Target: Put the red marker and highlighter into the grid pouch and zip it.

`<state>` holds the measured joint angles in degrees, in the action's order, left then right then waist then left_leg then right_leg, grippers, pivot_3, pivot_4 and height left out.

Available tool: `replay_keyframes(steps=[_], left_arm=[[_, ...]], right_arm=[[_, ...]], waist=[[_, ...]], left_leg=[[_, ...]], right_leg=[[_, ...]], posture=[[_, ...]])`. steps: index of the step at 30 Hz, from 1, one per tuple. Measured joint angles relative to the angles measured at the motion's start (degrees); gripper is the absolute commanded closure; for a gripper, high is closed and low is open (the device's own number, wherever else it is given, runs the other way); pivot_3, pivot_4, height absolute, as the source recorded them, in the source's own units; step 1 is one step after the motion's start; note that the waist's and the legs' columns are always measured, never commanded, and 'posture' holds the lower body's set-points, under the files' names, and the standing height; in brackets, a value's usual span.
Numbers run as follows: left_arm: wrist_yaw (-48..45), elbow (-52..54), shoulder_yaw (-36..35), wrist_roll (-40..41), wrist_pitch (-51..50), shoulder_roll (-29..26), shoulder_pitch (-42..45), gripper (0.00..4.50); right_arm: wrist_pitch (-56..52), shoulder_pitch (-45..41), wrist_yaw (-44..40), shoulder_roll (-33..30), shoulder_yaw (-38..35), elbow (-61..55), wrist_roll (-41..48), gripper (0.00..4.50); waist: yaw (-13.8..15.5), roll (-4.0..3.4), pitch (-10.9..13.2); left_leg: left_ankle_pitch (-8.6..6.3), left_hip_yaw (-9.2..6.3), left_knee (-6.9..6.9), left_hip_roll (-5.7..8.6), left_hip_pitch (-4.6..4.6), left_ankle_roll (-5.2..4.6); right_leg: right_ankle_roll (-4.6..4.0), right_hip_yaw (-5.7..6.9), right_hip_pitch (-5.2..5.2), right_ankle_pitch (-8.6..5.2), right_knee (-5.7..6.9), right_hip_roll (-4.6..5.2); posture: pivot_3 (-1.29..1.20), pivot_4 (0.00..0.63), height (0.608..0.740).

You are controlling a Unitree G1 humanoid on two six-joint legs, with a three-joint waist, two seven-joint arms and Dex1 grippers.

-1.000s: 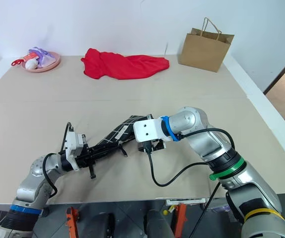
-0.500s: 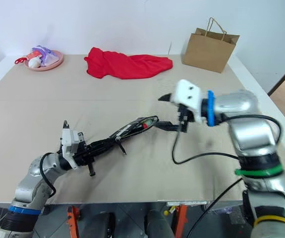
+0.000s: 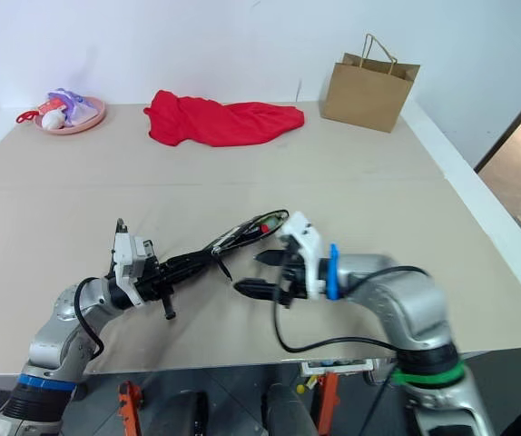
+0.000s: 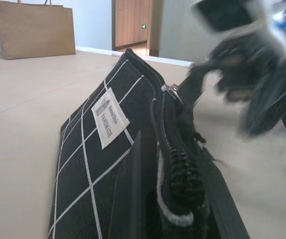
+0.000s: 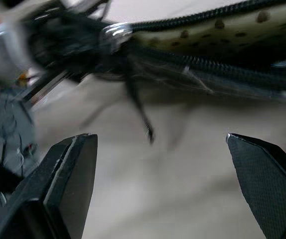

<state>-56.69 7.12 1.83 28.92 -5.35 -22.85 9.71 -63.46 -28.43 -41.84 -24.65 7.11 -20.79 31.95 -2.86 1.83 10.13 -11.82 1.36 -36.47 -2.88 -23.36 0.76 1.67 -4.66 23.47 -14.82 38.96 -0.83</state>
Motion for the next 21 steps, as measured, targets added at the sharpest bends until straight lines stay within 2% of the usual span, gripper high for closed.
replay_keyframes(steps=[6, 9, 12, 13, 14, 17, 21], left_arm=[[0.0, -1.0, 0.0, -0.3, 0.3, 0.1, 0.5, 4.5], [0.0, -1.1, 0.0, -0.5, 0.4, 0.3, 0.7, 4.5], [0.0, -1.3, 0.0, -0.9, 0.5, 0.5, 0.8, 4.5], [0.0, -1.4, 0.0, -1.0, 0.5, 0.7, 0.8, 4.5], [0.0, -1.5, 0.0, -1.0, 0.5, 0.7, 0.8, 4.5], [0.0, -1.5, 0.0, -1.0, 0.5, 1.1, 0.8, 4.5], [0.0, -1.5, 0.0, -1.2, 0.5, 1.1, 0.8, 4.5]], right_arm=[[-2.1, -4.4, 4.6, 4.8, 1.8, 2.2, 0.0, 0.04], [-2.9, -4.8, 4.5, 4.8, 1.8, 2.2, 0.9, 0.83], [-3.1, -4.8, 3.9, 4.0, 1.8, 1.8, 2.0, 2.04], [-3.0, -4.7, 3.4, 3.2, 1.8, 1.4, 2.3, 2.63], [-2.9, -4.7, 3.2, 2.9, 1.8, 1.1, 2.4, 2.99], [-2.3, -4.7, 2.7, 1.8, 1.8, 0.7, 2.8, 4.43], [-1.6, -4.7, 2.1, 0.7, 1.8, 0.7, 2.8, 4.43]], waist=[[0.2, 0.01, 0.0], [0.2, 0.01, 0.0], [0.1, 0.0, 0.0], [0.1, 0.01, 0.0], [0.1, 0.0, 0.0], [0.1, 0.01, 0.0], [0.1, 0.01, 0.0]], left_leg=[[-0.08, -0.03, 0.02, 0.13, -0.17, 0.01], [-0.11, -0.06, 0.02, 0.14, -0.25, 0.02], [-0.11, -0.12, 0.02, 0.13, -0.27, 0.01], [-0.11, -0.15, 0.02, 0.13, -0.27, 0.01], [-0.11, -0.16, 0.02, 0.12, -0.26, 0.01], [-0.11, -0.19, 0.01, 0.11, -0.25, 0.01], [-0.11, -0.2, 0.01, 0.11, -0.26, 0.01]], right_leg=[[0.12, 0.04, 0.03, -0.15, -0.05, 0.18], [0.11, 0.05, 0.06, -0.15, -0.1, 0.19], [0.14, 0.09, 0.08, -0.17, -0.1, 0.17], [0.14, 0.11, 0.08, -0.17, -0.1, 0.16], [0.14, 0.12, 0.08, -0.16, -0.1, 0.15], [0.12, 0.15, 0.07, -0.15, -0.09, 0.13], [0.12, 0.15, 0.07, -0.16, -0.09, 0.13]], posture=[[0.0, 0.15, 0.74], [0.0, 0.15, 0.74], [0.0, 0.15, 0.74], [0.0, 0.15, 0.74], [0.0, 0.15, 0.74], [0.0, 0.15, 0.74], [0.0, 0.15, 0.74]])
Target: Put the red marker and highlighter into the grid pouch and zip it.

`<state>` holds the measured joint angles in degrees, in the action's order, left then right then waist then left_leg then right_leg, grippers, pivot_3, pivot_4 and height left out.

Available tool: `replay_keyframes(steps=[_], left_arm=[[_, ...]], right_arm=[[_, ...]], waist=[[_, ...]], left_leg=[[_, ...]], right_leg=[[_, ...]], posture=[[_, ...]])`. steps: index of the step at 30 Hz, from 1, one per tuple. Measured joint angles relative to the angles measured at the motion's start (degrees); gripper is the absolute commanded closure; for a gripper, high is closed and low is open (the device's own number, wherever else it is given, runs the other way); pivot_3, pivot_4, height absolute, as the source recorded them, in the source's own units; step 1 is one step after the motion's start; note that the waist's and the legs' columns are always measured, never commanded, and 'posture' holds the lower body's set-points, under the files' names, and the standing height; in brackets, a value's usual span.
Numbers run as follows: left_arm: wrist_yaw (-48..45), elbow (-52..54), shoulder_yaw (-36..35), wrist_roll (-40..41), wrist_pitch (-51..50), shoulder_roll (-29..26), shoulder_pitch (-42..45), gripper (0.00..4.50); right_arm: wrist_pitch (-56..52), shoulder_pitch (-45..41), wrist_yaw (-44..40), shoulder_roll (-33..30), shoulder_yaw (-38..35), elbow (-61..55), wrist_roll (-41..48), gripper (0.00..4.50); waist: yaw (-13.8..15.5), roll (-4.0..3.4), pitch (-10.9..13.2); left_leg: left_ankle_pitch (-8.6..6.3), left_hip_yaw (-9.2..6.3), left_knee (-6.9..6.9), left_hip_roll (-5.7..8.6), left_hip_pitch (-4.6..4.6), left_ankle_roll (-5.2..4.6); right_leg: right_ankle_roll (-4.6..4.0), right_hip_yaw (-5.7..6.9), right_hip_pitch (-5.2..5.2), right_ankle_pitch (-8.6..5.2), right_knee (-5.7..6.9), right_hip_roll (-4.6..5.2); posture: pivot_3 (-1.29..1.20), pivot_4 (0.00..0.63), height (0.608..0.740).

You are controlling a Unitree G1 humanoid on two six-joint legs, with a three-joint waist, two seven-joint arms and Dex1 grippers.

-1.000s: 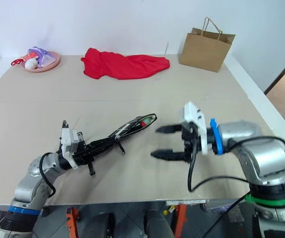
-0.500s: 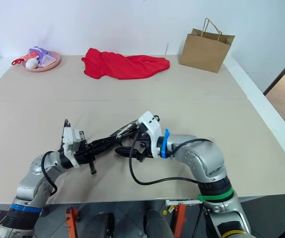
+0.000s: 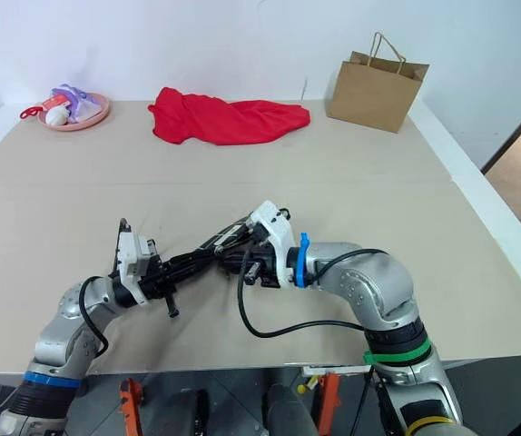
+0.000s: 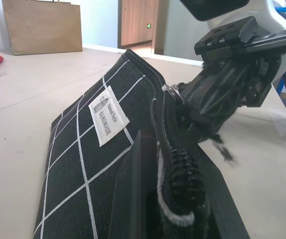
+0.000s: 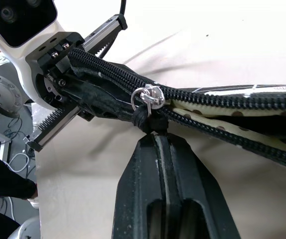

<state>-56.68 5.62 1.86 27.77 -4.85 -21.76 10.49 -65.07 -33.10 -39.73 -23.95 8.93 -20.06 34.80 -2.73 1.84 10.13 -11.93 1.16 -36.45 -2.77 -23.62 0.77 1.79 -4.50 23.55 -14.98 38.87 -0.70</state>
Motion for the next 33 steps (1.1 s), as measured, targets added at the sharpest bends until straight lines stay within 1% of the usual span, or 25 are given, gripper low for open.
replay_keyframes(steps=[8, 10, 13, 16, 21, 25, 28, 29, 30, 31, 33], left_arm=[[0.0, 0.0, 0.0, 0.0, 0.0, 0.0, 0.0, 4.5], [-0.1, 0.0, 0.0, -0.1, 0.0, 0.0, 0.0, 4.5], [-0.1, 0.0, 0.1, -0.2, -0.1, -0.1, 0.0, 4.5], [-0.1, 0.0, 0.1, -0.2, -0.1, -0.1, 0.0, 4.5], [-0.2, 0.0, 0.1, -0.2, -0.1, -0.1, 0.0, 4.5], [-0.2, 0.0, 0.5, -0.2, -0.1, 0.0, 0.1, 4.5], [-0.2, 0.0, 0.4, -0.2, -0.1, 0.0, 0.1, 4.5], [-0.2, 0.0, 0.3, -0.2, -0.1, -0.1, 0.1, 4.5], [-0.3, 0.0, 0.2, -0.1, 0.0, -0.1, 0.1, 4.5], [-0.3, 0.0, 0.2, -0.1, 0.0, -0.1, 0.1, 4.5], [-0.4, 0.0, 0.1, -0.1, 0.0, -0.1, 0.1, 4.5]], right_arm=[[0.5, 1.0, 0.7, -2.1, -0.7, -1.4, 0.8, 4.43], [1.3, 1.1, 1.0, -4.3, -0.7, -1.7, 0.3, 4.43], [4.5, 1.1, 0.2, -11.8, -1.5, -1.5, -2.1, 4.43], [6.8, 1.1, -0.8, -17.0, -4.1, 0.6, -4.0, 4.43], [12.2, 1.0, -1.7, -21.8, -5.1, 6.3, -8.2, 4.43], [16.8, 0.4, -1.8, -22.2, -5.1, 10.4, -10.3, 4.43], [17.9, -0.1, -2.2, -22.0, -5.2, 11.4, -10.5, 3.57], [18.0, 0.2, -2.8, -22.1, -5.4, 11.4, -10.4, 3.14], [18.0, 1.0, -3.7, -22.1, -5.4, 10.9, -10.2, 2.59], [18.0, 1.2, -3.8, -22.1, -5.4, 10.8, -10.2, 2.4], [17.6, 2.3, -5.0, -21.7, -5.5, 10.5, -9.0, 1.42]], waist=[[0.0, 0.0, 0.0], [0.0, 0.0, 0.0], [0.1, 0.0, 0.0], [0.1, 0.01, 0.0], [0.0, 0.01, 0.0], [0.0, 0.0, 0.0], [0.0, 0.0, 0.0], [0.1, 0.0, 0.0], [0.1, 0.01, 0.0], [0.1, 0.0, 0.0], [0.1, 0.0, 0.0]], left_leg=[[0.0, 0.0, 0.0, 0.01, -0.02, 0.0], [0.0, 0.0, 0.0, 0.02, -0.02, 0.0], [0.0, 0.01, -0.01, 0.04, -0.04, 0.0], [0.0, 0.02, 0.0, 0.03, -0.05, 0.0], [-0.01, 0.03, 0.04, 0.01, -0.04, -0.01], [-0.01, 0.05, 0.04, 0.01, -0.03, -0.01], [-0.01, 0.05, 0.04, 0.02, -0.04, -0.01], [-0.01, 0.05, 0.04, 0.02, -0.05, -0.01], [-0.01, 0.04, 0.04, 0.02, -0.05, -0.01], [-0.01, 0.04, 0.04, 0.02, -0.05, -0.02], [-0.02, 0.05, 0.04, 0.02, -0.06, -0.02]], right_leg=[[0.01, 0.0, 0.0, -0.01, 0.0, 0.01], [0.01, 0.0, 0.0, -0.01, -0.01, 0.02], [0.02, 0.01, -0.01, -0.01, -0.08, 0.05], [0.03, 0.0, -0.01, -0.01, -0.13, 0.05], [0.0, -0.02, 0.01, -0.02, -0.13, 0.0], [0.0, -0.05, 0.01, -0.01, -0.12, 0.0], [0.02, -0.04, 0.0, -0.02, -0.13, 0.02], [0.02, -0.04, 0.01, -0.02, -0.14, 0.02], [0.04, -0.03, 0.0, -0.03, -0.15, 0.03], [0.04, -0.03, 0.0, -0.03, -0.15, 0.03], [0.04, -0.05, 0.0, -0.03, -0.15, 0.03]], posture=[[0.0, 0.15, 0.74], [0.0, 0.15, 0.74], [0.0, 0.15, 0.74], [0.0, 0.15, 0.74], [0.0, 0.15, 0.74], [0.0, 0.15, 0.74], [0.0, 0.15, 0.74], [0.0, 0.15, 0.74], [0.0, 0.15, 0.74], [0.0, 0.15, 0.74], [0.0, 0.15, 0.74]])
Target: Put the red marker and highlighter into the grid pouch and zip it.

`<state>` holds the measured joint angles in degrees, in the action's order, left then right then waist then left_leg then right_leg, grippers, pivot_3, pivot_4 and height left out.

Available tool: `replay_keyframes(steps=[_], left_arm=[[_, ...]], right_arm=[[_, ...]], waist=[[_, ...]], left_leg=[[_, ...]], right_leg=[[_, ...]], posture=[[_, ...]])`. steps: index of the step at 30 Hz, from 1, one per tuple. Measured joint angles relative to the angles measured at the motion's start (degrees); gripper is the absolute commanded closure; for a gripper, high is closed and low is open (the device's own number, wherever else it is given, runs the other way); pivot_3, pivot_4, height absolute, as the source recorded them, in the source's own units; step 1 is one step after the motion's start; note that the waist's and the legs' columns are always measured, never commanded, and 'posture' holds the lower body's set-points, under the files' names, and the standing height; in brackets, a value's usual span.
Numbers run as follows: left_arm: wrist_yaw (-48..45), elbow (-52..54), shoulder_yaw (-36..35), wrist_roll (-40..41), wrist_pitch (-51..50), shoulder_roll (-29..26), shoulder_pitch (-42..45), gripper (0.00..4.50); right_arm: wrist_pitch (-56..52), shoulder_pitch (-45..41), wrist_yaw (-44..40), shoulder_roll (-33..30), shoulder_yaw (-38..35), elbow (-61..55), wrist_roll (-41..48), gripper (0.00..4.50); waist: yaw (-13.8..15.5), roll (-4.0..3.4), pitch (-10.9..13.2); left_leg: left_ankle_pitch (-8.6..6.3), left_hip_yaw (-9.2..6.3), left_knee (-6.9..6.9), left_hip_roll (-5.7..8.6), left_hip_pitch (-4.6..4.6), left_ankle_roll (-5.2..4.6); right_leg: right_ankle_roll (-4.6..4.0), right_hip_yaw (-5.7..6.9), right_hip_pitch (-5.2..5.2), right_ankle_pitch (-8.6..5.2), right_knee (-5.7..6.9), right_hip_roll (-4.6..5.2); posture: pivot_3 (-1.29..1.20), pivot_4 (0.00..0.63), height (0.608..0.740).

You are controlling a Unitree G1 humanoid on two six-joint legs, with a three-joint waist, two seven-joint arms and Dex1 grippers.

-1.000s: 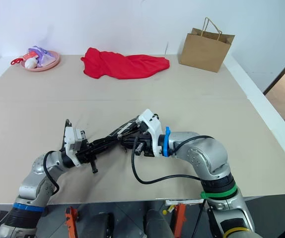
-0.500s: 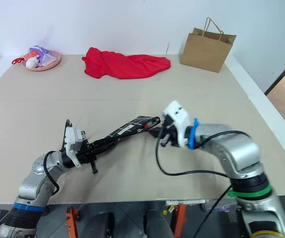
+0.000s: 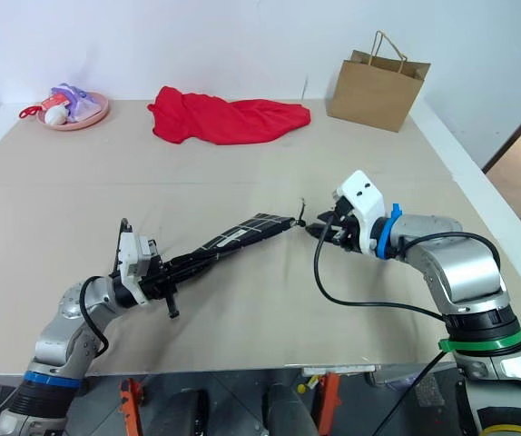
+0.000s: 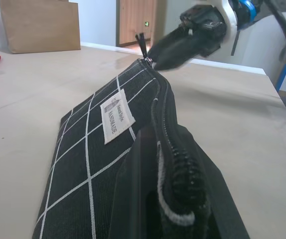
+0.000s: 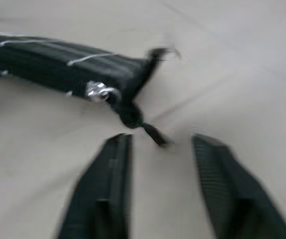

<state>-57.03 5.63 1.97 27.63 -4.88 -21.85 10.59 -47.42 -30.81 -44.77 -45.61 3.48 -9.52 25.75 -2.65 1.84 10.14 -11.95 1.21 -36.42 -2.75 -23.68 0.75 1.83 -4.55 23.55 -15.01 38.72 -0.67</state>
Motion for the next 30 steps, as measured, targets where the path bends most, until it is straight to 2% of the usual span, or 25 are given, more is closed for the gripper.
replay_keyframes(steps=[1, 3, 6, 9, 12, 23, 29, 30], left_arm=[[-0.1, 0.0, 0.0, 0.0, 0.0, 0.0, 0.0, 4.5], [-0.5, 0.0, 0.0, 0.0, 0.0, 0.0, 0.1, 4.5], [-2.8, -0.1, -0.1, -0.1, 0.6, -2.0, -0.2, 4.5], [-9.7, -2.1, 0.6, -2.6, 7.0, -6.6, -0.6, 4.5], [-13.8, -5.9, 0.5, -3.9, 11.4, -8.3, 0.2, 4.5], [-23.7, -28.1, -1.3, -4.0, 26.3, -4.5, 22.4, 4.5], [-30.7, -34.1, 0.6, -4.1, 30.9, -1.6, 25.4, 4.5], [-31.3, -34.8, 0.7, -4.3, 31.3, -1.6, 25.4, 4.16]], right_arm=[[-0.2, 0.8, -0.7, 0.0, -0.1, -0.5, 0.7, 0.97], [-1.0, 2.2, -3.0, -0.6, -0.8, -1.2, 2.6, 0.97], [0.1, 6.5, -8.1, -5.0, -4.8, -2.5, 4.8, 0.97], [3.9, 15.0, -13.8, -10.8, -11.0, -2.6, 5.3, 0.97], [5.5, 19.9, -15.9, -11.8, -14.0, -2.4, 5.4, 0.97], [6.8, 27.4, -12.4, -9.0, -15.7, -5.8, 5.4, 0.97], [6.8, 28.5, -11.2, -8.9, -16.5, -6.3, 5.4, 0.97], [6.8, 28.8, -11.2, -8.9, -17.1, -6.3, 5.4, 0.94]], waist=[[0.0, 0.0, 0.0], [0.0, -0.01, 0.0], [0.2, -0.01, 0.0], [0.4, -0.01, 0.0], [0.3, -0.02, 0.0], [0.1, -0.01, 0.0], [0.1, 0.0, 0.0], [0.1, 0.0, 0.0]], left_leg=[[0.0, -0.01, 0.0, 0.0, 0.0, 0.0], [0.0, -0.01, 0.0, 0.0, 0.0, 0.0], [0.0, -0.03, 0.0, 0.02, -0.02, 0.0], [-0.03, -0.07, 0.01, 0.02, 0.01, -0.01], [-0.03, -0.05, 0.01, 0.0, 0.04, -0.02], [0.07, 0.05, -0.05, 0.04, 0.04, -0.06], [0.02, 0.0, -0.04, 0.04, -0.12, -0.08], [0.02, -0.01, -0.04, 0.04, -0.12, -0.09]], right_leg=[[0.0, 0.01, 0.0, 0.0, 0.0, 0.0], [-0.01, 0.01, 0.0, 0.0, 0.0, 0.0], [0.03, 0.06, -0.01, -0.03, -0.01, 0.03], [-0.05, 0.15, -0.09, -0.09, -0.12, 0.04], [-0.09, 0.14, -0.1, -0.08, -0.12, 0.02], [0.12, 0.01, -0.15, 0.2, -0.23, -0.02], [0.17, 0.04, -0.12, 0.19, -0.4, -0.01], [0.18, 0.04, -0.12, 0.19, -0.4, -0.01]], posture=[[0.0, 0.15, 0.74], [0.0, 0.15, 0.74], [0.0, 0.15, 0.74], [0.0, 0.15, 0.74], [0.0, 0.15, 0.74], [0.0, 0.15, 0.74], [0.0, 0.15, 0.74], [0.0, 0.15, 0.74]])
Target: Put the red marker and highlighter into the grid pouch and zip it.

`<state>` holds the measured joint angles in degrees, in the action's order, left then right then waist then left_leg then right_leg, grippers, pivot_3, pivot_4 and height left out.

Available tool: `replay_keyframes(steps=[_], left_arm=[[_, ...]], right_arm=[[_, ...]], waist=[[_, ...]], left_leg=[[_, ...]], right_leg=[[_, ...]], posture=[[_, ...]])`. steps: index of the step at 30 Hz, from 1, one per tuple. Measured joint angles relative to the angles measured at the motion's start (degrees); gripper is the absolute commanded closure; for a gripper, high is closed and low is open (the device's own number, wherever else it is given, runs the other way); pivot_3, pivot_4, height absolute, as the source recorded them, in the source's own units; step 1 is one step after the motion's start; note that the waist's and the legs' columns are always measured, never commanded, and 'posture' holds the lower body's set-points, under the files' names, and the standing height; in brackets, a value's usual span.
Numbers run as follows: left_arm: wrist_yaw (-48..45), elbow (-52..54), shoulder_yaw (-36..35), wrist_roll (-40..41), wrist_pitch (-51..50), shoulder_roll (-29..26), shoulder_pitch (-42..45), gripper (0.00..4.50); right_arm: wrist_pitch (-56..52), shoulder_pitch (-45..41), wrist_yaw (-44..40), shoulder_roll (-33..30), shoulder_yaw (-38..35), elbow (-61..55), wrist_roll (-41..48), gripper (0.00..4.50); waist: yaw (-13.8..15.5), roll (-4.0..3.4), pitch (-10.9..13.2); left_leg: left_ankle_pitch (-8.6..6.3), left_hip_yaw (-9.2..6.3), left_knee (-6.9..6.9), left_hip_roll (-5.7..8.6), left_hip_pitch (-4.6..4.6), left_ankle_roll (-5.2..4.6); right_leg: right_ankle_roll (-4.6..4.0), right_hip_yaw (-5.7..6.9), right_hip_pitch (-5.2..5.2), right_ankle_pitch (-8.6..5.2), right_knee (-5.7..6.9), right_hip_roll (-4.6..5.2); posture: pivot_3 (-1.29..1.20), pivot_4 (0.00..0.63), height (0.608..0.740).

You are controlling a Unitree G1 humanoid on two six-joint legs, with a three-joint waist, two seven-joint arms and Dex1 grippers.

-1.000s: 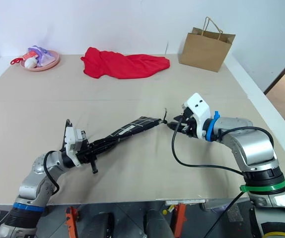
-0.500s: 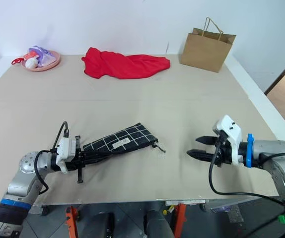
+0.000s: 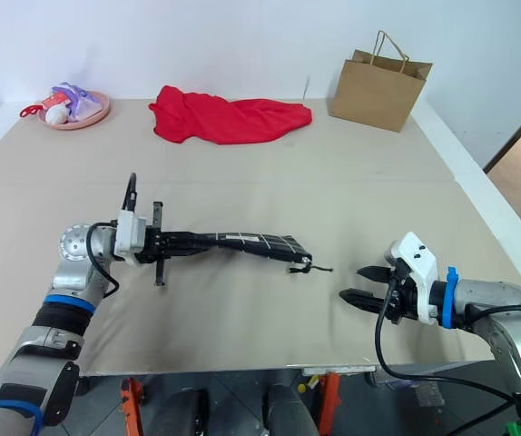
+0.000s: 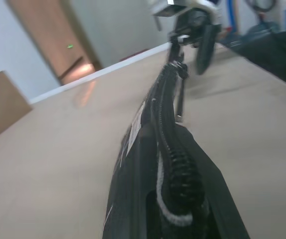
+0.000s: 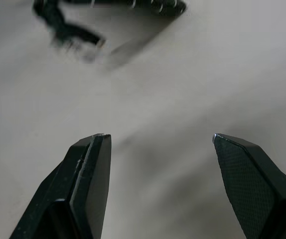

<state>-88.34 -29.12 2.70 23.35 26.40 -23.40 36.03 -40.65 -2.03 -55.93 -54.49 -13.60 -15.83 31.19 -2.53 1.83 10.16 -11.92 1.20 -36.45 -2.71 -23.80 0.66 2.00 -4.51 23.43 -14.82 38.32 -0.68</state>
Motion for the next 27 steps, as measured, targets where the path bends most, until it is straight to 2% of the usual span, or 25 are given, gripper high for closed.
replay_keyframes(steps=[2, 3, 4, 9, 12, 13, 15, 18, 22, 27], left_arm=[[-0.9, -1.3, 0.1, -0.4, -0.6, -0.2, 0.0, 3.61], [-1.4, -1.4, 0.3, -0.5, -1.6, -0.4, -0.3, 2.91], [-1.6, -1.4, 0.3, -0.5, -1.8, -0.5, -0.4, 2.77], [1.7, 4.4, 0.3, -0.3, -9.2, -0.6, -4.9, 0.47], [3.2, 8.0, 0.3, 0.2, -13.1, -1.1, -5.9, 0.47], [7.3, 14.5, -0.1, 2.6, -23.8, -3.7, -7.7, 0.47], [9.5, 16.9, -0.5, 4.5, -29.7, -5.0, -8.5, 0.47], [17.0, 24.3, -4.0, 9.8, -45.0, -9.1, -11.3, 0.47], [28.2, 29.7, -10.3, 10.5, -56.0, -14.4, -16.7, 0.47], [35.0, 33.3, -17.4, 12.3, -62.3, -16.1, -23.2, 0.47]], right_arm=[[0.0, 0.4, 0.0, -0.2, -1.1, 0.0, 0.0, 0.92], [0.0, 1.0, 0.0, -0.2, -1.9, 0.0, 0.0, 0.92], [0.0, 1.0, 0.0, -0.2, -2.1, 0.0, 0.0, 0.92], [0.0, 0.3, -0.9, -0.3, -4.8, 0.1, 1.5, 0.92], [0.0, -0.8, -1.4, -0.3, -5.1, 0.1, 2.3, 0.92], [0.1, -2.0, -2.4, -0.3, -5.4, 0.5, 3.1, 0.92], [0.3, -2.7, -2.7, -0.2, -5.4, 0.6, 3.5, 0.92], [1.3, -5.1, -3.2, 0.2, -6.7, 1.7, 5.2, 0.92], [2.1, -5.6, -5.0, 0.5, -9.8, 3.0, 8.1, 0.92], [2.1, -4.9, -5.8, 0.5, -11.8, 4.0, 9.6, 0.92]], waist=[[0.0, 0.0, 0.0], [0.0, 0.0, 0.0], [0.0, 0.0, 0.0], [0.0, -0.01, 0.0], [0.0, -0.01, 0.0], [0.0, -0.01, 0.0], [-0.2, -0.03, 0.0], [-0.2, -0.04, 0.0], [-0.1, -0.04, 0.0], [0.0, -0.04, 0.0]], left_leg=[[0.0, -0.03, 0.0, 0.0, 0.01, 0.0], [0.0, -0.07, -0.01, 0.0, 0.0, 0.0], [0.0, -0.07, -0.01, 0.0, 0.01, 0.0], [0.01, -0.1, -0.07, -0.02, 0.01, 0.0], [0.01, -0.13, -0.08, -0.02, 0.01, 0.01], [0.02, -0.14, -0.08, -0.03, 0.03, 0.01], [0.01, -0.12, -0.07, -0.07, 0.05, 0.01], [0.01, -0.16, -0.06, -0.09, 0.05, 0.01], [0.01, -0.23, -0.02, -0.07, 0.04, 0.01], [0.01, -0.18, -0.03, -0.04, 0.03, 0.02]], right_leg=[[0.0, 0.03, -0.01, 0.01, 0.0, 0.0], [-0.01, 0.06, -0.02, 0.02, 0.0, 0.0], [0.0, 0.06, -0.03, 0.02, 0.0, 0.0], [0.02, 0.07, -0.05, 0.08, 0.01, 0.0], [0.01, 0.08, -0.06, 0.11, 0.01, 0.0], [0.01, 0.1, -0.08, 0.11, 0.02, -0.01], [0.01, 0.07, -0.06, 0.11, 0.03, -0.02], [-0.01, 0.11, -0.05, 0.1, 0.04, -0.03], [-0.03, 0.16, -0.07, 0.06, 0.03, 0.0], [-0.02, 0.15, -0.07, 0.05, 0.02, 0.11]], posture=[[0.0, 0.15, 0.74], [0.0, 0.15, 0.74], [0.0, 0.15, 0.74], [0.0, 0.15, 0.74], [0.0, 0.15, 0.74], [0.0, 0.15, 0.74], [0.0, 0.15, 0.74], [0.0, 0.15, 0.74], [0.0, 0.15, 0.74], [0.0, 0.15, 0.74]])
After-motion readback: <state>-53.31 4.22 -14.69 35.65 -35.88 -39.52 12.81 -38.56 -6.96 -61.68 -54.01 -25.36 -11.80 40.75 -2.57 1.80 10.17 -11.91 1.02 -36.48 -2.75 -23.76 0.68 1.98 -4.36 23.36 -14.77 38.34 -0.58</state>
